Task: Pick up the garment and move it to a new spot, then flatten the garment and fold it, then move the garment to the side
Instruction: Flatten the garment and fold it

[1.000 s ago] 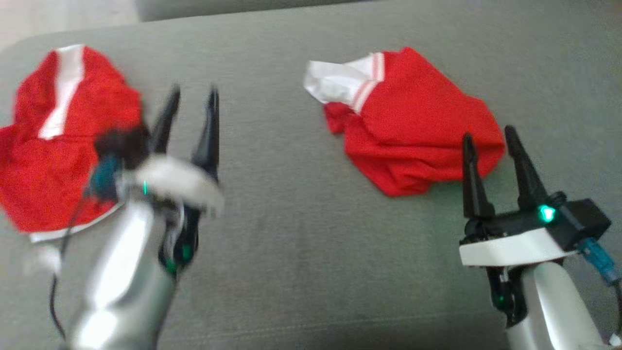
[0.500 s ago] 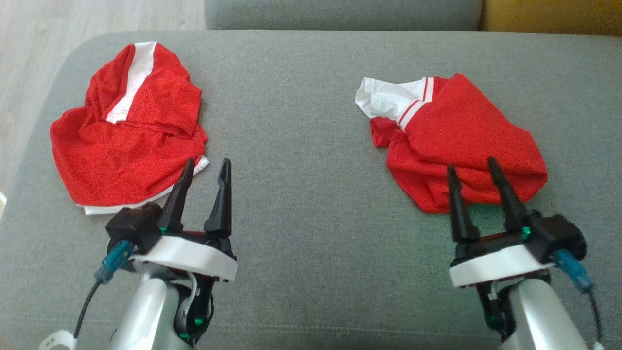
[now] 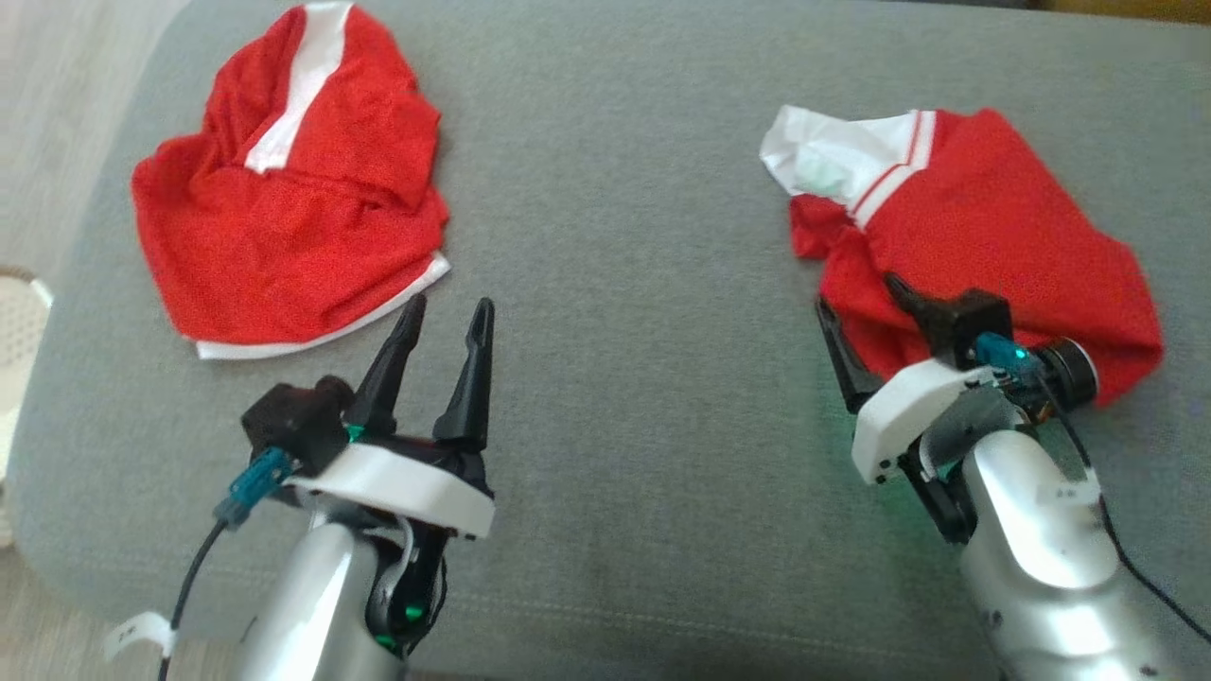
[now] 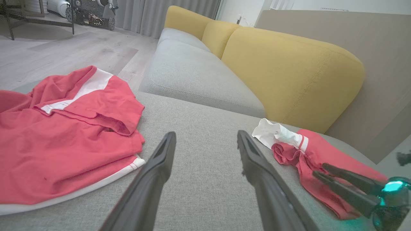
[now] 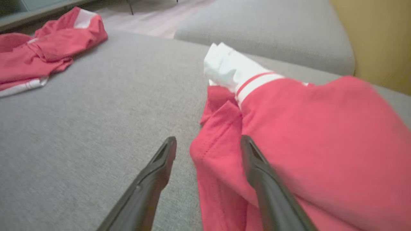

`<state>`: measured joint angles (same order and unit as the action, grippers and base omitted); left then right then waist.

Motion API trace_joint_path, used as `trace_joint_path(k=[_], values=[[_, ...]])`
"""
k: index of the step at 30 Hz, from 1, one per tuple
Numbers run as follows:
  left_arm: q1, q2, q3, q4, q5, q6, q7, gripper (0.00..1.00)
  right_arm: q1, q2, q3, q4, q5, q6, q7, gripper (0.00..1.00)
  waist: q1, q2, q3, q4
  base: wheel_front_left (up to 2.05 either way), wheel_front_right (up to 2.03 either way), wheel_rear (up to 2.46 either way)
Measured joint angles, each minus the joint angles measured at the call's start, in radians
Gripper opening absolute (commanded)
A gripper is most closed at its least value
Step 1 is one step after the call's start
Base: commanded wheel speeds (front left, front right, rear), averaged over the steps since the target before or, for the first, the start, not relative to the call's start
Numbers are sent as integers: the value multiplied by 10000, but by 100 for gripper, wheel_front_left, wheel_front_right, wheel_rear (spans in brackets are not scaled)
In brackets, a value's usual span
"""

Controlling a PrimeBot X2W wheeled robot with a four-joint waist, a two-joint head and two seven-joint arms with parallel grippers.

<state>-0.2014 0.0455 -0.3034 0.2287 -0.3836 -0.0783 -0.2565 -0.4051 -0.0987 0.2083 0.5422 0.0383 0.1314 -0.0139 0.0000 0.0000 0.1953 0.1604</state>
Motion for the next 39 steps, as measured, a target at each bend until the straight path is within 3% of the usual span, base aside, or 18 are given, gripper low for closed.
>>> trace_joint_path(k=[10, 11, 12, 20, 28, 34, 39], values=[[-174, -21, -370, 23, -334, 238, 0, 100, -1337, -489, 261, 2249, 125, 0, 422, 100, 0, 0, 535, 753, 0, 0, 0], [-178, -21, -380, 23, -337, 265, 0, 100, -1423, -491, 244, 2380, 115, 0, 420, 39, 0, 0, 558, 777, 0, 0, 0], [-186, -21, -397, 23, -372, 267, 0, 100, -1494, -497, 244, 2474, 109, 0, 407, 0, 0, 0, 571, 800, 0, 0, 0], [-305, -23, -453, 88, -435, 314, 0, 100, -1755, -309, 560, 3001, 274, 0, -148, 0, 0, 0, 264, 826, 0, 0, 0], [-190, -23, -468, 182, -642, 351, 0, 100, -2298, 119, 2376, 2569, 1486, 0, -656, 0, 0, 0, -333, 732, 0, 0, 0], [322, -21, -445, 192, -861, 479, 0, 100, -3986, 238, 4318, 930, 3676, 0, -1310, 0, 0, 0, -907, 649, 0, 0, 0], [616, -19, -318, 134, -1045, 623, 0, 100, -5952, 272, 3737, -194, 4930, 0, -2163, 0, 0, 0, -1233, 507, 0, 0, 0]])
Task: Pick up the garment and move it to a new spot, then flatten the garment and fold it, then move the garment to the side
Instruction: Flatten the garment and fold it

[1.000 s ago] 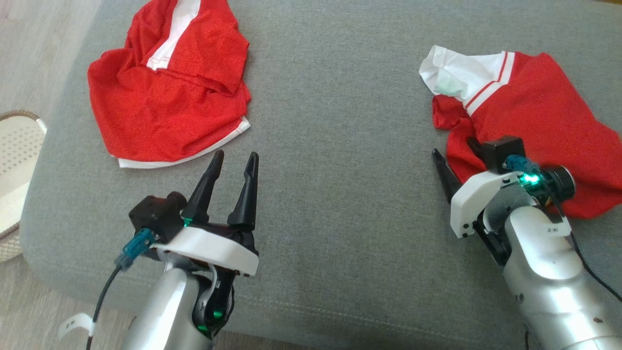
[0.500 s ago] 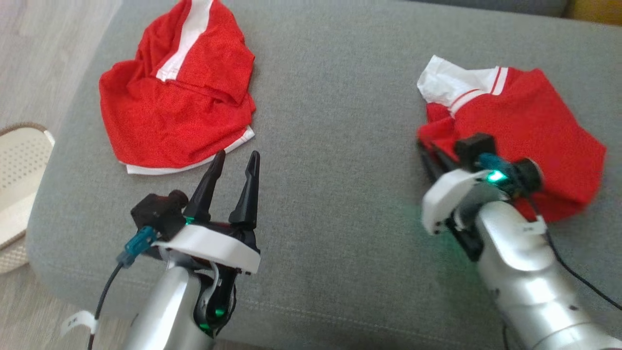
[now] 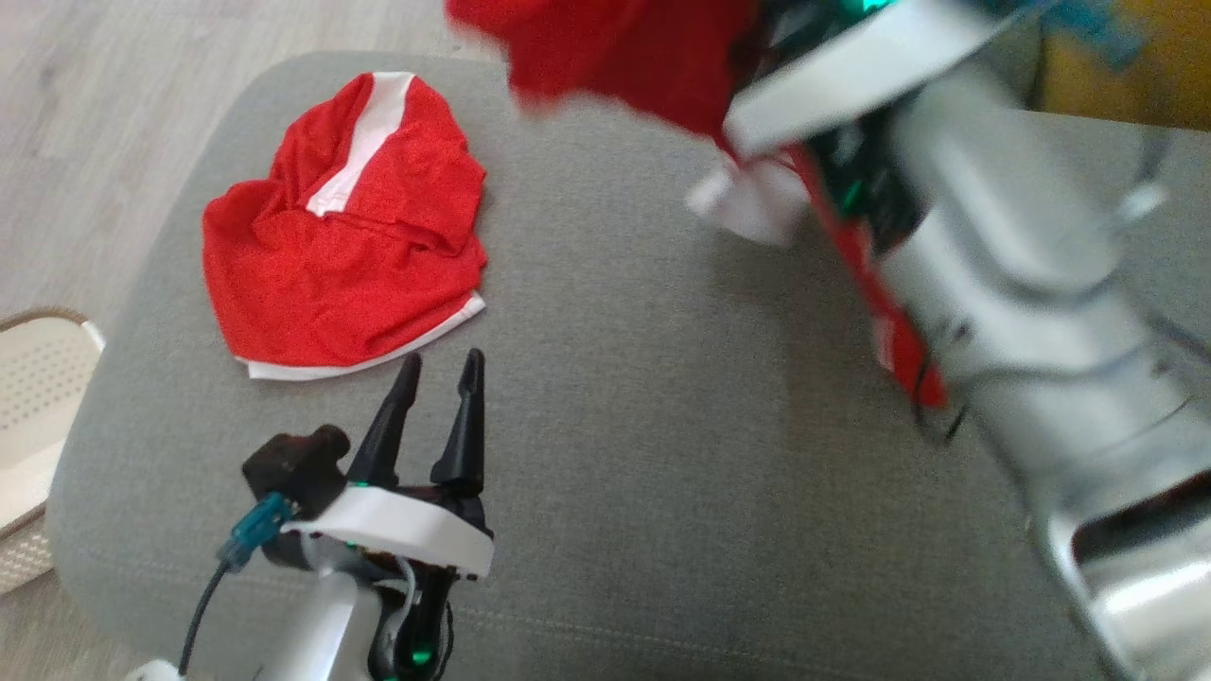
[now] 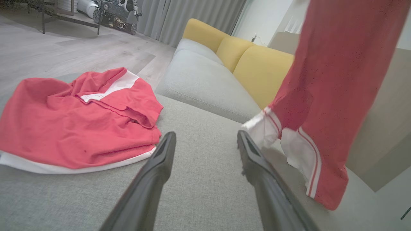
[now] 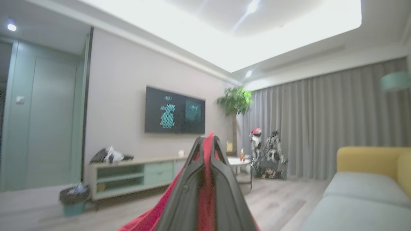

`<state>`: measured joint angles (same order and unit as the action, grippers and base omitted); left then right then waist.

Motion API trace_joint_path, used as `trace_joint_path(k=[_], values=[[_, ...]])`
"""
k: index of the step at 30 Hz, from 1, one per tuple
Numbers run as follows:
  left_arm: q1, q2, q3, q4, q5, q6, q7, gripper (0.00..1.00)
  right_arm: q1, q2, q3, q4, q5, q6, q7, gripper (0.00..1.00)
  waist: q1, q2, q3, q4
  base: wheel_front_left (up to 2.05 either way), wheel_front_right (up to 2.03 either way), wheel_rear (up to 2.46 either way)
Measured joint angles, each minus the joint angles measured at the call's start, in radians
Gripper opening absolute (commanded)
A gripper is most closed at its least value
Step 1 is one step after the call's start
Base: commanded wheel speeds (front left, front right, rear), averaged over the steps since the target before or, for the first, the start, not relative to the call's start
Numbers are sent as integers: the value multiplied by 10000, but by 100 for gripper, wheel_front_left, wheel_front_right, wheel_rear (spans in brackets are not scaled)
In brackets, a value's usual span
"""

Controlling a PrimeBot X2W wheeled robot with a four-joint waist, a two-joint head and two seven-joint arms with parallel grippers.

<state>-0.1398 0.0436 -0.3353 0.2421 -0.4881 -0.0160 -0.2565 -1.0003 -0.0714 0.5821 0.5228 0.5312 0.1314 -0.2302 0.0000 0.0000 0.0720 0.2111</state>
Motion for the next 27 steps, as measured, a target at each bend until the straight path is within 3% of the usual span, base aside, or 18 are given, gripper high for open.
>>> trace_joint_path(k=[4, 8, 13, 17, 18, 19, 22, 27], values=[[166, 4, 293, -104, 0, 92, 0, 100, -956, -117, -1643, -270, -259, 0, -228, 0, 0, 0, -34, -273, 0, 0, 0], [160, 2, 376, -186, 2, 104, 0, 100, -825, -775, -3578, 165, -502, 0, -263, 0, 0, 0, 67, -569, 0, 0, 0], [119, 2, 426, -245, 4, 94, 0, 100, 734, -1969, -5415, 1461, -1220, 0, 81, 0, 0, 0, 323, -912, 0, 0, 0], [60, 4, 431, -240, 15, 71, 0, 100, 2555, -2224, -6934, 2796, -1902, 0, 591, 2, 0, 0, 568, -1156, 0, 0, 0], [25, 4, 430, -226, 33, 61, 0, 100, 2874, -2270, -7411, 3235, -2197, 0, 754, 87, 0, 0, 637, -1214, 0, 0, 0], [-31, 4, 431, -192, 52, 52, 0, 100, 3144, -2295, -7940, 3620, -2500, 0, 869, 100, 0, 0, 704, -1274, 0, 0, 0], [-247, -2, 460, -148, 130, -19, 0, 100, 3529, -2282, -9007, 4119, -3262, 0, 941, 100, 0, 0, 857, -1443, 0, 0, 0], [-360, 0, 487, -117, 130, -21, 0, 100, 3518, -1969, -9595, 3873, -4171, 0, 702, 100, 0, 0, 918, -1663, 0, 0, 0]])
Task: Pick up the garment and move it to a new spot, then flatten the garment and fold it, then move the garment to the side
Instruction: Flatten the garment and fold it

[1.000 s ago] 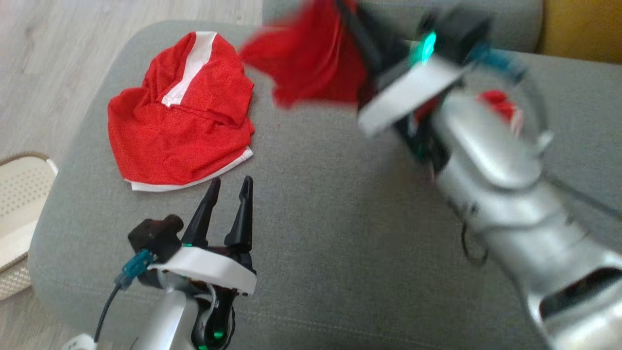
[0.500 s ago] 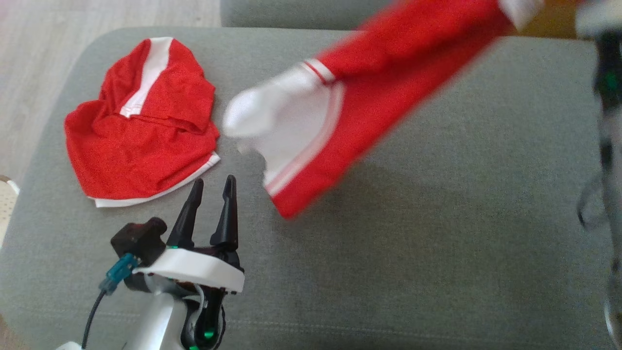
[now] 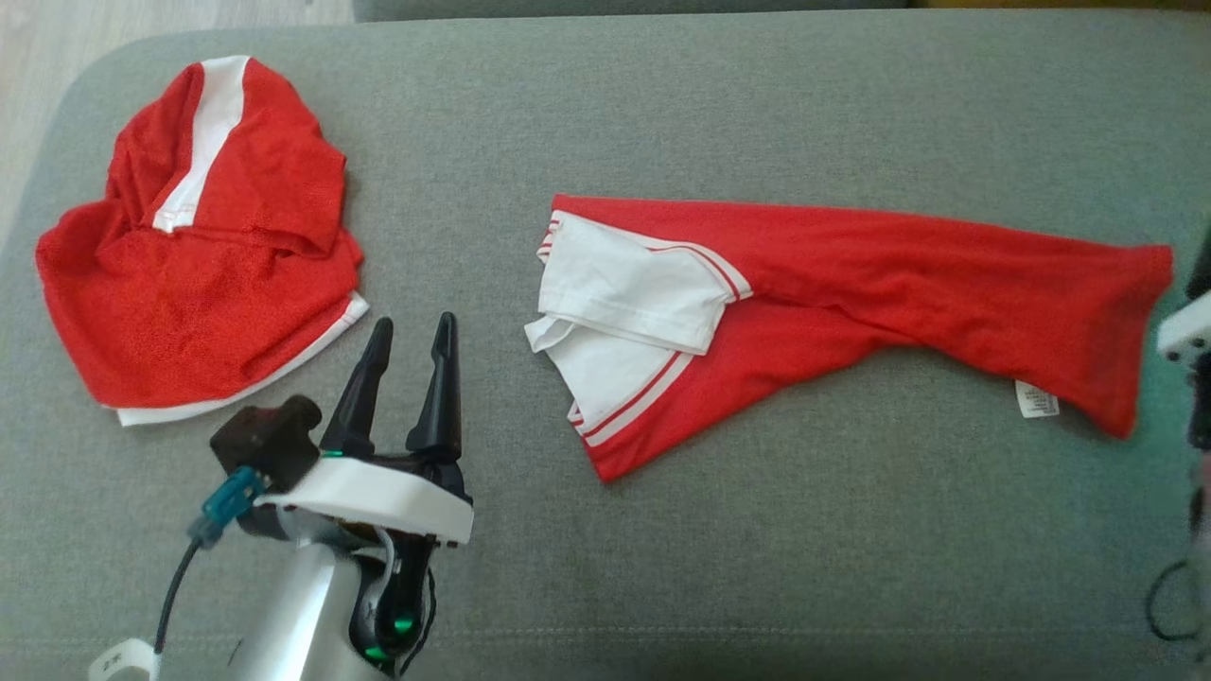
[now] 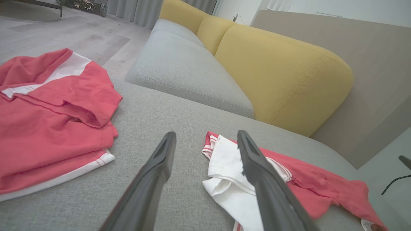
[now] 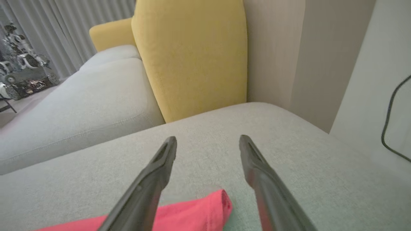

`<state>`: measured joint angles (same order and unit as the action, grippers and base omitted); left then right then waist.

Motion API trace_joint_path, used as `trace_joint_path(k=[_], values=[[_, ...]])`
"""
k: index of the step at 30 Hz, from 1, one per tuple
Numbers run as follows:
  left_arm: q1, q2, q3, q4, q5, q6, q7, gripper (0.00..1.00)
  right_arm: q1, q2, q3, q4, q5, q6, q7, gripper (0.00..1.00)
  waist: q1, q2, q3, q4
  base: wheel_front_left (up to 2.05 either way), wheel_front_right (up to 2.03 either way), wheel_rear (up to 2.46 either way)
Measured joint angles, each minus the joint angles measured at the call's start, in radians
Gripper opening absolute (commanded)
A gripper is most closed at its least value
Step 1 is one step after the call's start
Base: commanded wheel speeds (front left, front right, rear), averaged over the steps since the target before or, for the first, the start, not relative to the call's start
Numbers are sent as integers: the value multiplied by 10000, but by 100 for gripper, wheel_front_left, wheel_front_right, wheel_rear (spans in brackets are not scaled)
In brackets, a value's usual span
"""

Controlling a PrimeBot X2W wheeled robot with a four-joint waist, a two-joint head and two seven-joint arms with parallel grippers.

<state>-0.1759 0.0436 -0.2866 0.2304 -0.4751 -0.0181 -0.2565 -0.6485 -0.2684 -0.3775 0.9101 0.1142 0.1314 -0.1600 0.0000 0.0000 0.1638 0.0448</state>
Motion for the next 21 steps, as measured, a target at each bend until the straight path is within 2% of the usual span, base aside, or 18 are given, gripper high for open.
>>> trace_joint_path(k=[3, 7, 11, 12, 15, 21], values=[[1, 0, -2, 13, 0, -4, 0, 100, 10, 412, 324, -754, -136, 0, -324, 100, 0, 0, -108, -57, 0, 0, 0], [9, 0, 12, -13, 0, -4, 0, 100, 311, 892, 1551, -2291, 174, 0, -577, 100, 0, 0, -335, -83, 0, 0, 0], [44, 0, 33, -130, 0, -4, 0, 100, 1663, 1089, 2717, -3990, 585, 0, -696, 100, 0, 0, -549, -106, 0, 0, 0], [44, 0, 33, -130, 0, -4, 0, 100, 1663, 1089, 2717, -3990, 585, 0, -696, 100, 0, 0, -549, -106, 0, 0, 0], [102, 0, 31, -236, 0, -4, 0, 100, 3019, 1179, 3189, -5116, 646, 0, -750, 100, 0, 0, -644, -131, 0, 0, 0], [143, 0, -15, -297, -2, -6, 0, 100, 4800, 1747, 3829, -6500, 665, 0, -871, 100, 0, 0, -640, -267, 0, 0, 0]])
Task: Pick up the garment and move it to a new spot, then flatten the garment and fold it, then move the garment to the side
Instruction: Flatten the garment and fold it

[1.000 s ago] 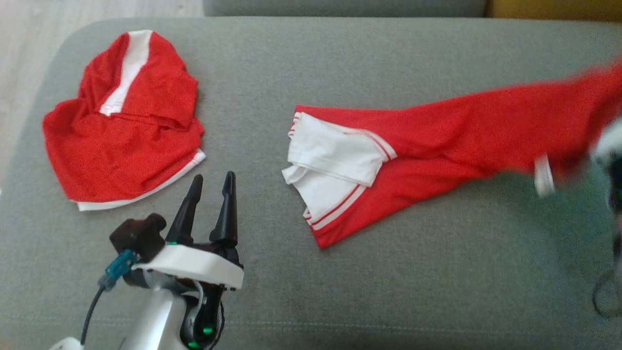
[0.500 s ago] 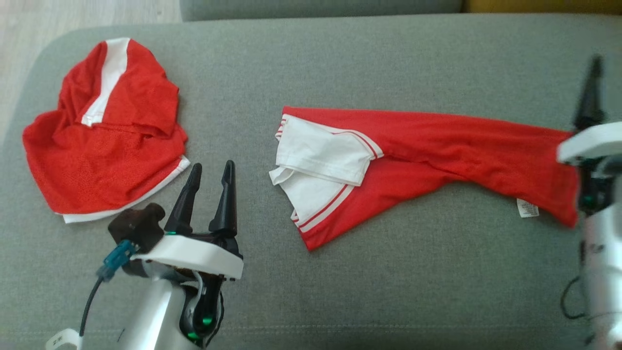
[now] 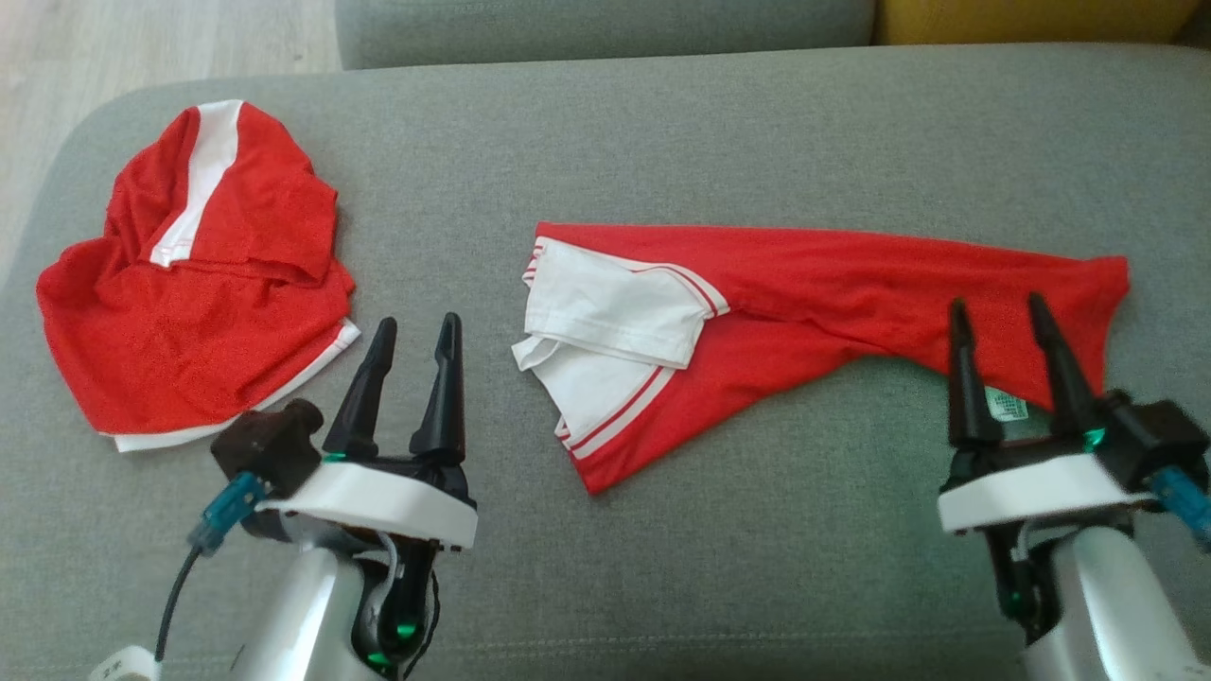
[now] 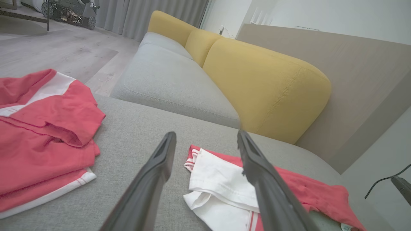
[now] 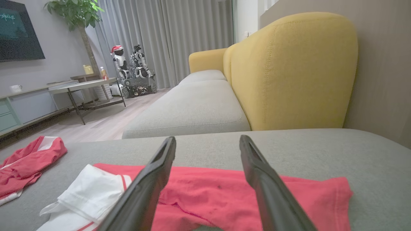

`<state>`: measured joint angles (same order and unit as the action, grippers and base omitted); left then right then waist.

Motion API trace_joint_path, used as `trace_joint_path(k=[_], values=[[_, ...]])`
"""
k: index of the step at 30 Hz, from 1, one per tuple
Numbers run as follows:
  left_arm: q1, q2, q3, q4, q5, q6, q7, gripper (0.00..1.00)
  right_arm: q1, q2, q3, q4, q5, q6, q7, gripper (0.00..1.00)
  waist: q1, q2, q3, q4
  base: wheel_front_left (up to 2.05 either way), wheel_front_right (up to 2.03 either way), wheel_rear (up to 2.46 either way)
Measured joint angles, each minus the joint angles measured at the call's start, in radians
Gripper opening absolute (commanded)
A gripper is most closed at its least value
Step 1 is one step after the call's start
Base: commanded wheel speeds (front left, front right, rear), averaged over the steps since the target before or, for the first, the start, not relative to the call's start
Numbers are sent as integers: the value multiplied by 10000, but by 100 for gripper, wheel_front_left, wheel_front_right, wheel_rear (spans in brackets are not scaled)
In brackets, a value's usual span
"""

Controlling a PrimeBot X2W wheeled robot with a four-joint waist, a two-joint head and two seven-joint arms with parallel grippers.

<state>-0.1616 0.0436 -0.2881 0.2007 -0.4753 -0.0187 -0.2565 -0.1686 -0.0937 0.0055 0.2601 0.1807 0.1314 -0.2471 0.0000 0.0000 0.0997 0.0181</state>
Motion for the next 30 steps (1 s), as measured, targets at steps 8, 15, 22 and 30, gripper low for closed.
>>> trace_joint_path(k=[8, 15, 22, 30], values=[[1, 0, -207, 58, -2, -82, 0, 100, -16, -290, 1939, -374, -221, 0, 326, 100, 0, 0, 201, 71, 0, 0, 0], [-34, 2, -525, 196, -180, -79, 0, 100, -1189, -1333, 4466, 236, -234, 0, 1231, 100, 0, 0, 427, 604, 0, 0, 0], [-119, 0, -756, 261, -385, -52, 0, 100, -2431, -2084, 6159, 1722, 81, 0, 1659, 100, 0, 0, 743, 1400, 0, 0, 0], [-149, 0, -895, 249, -558, 21, 0, 100, -3348, -2403, 6778, 3185, 487, 0, 1770, 100, 0, 0, 1073, 2202, 0, 0, 0]])
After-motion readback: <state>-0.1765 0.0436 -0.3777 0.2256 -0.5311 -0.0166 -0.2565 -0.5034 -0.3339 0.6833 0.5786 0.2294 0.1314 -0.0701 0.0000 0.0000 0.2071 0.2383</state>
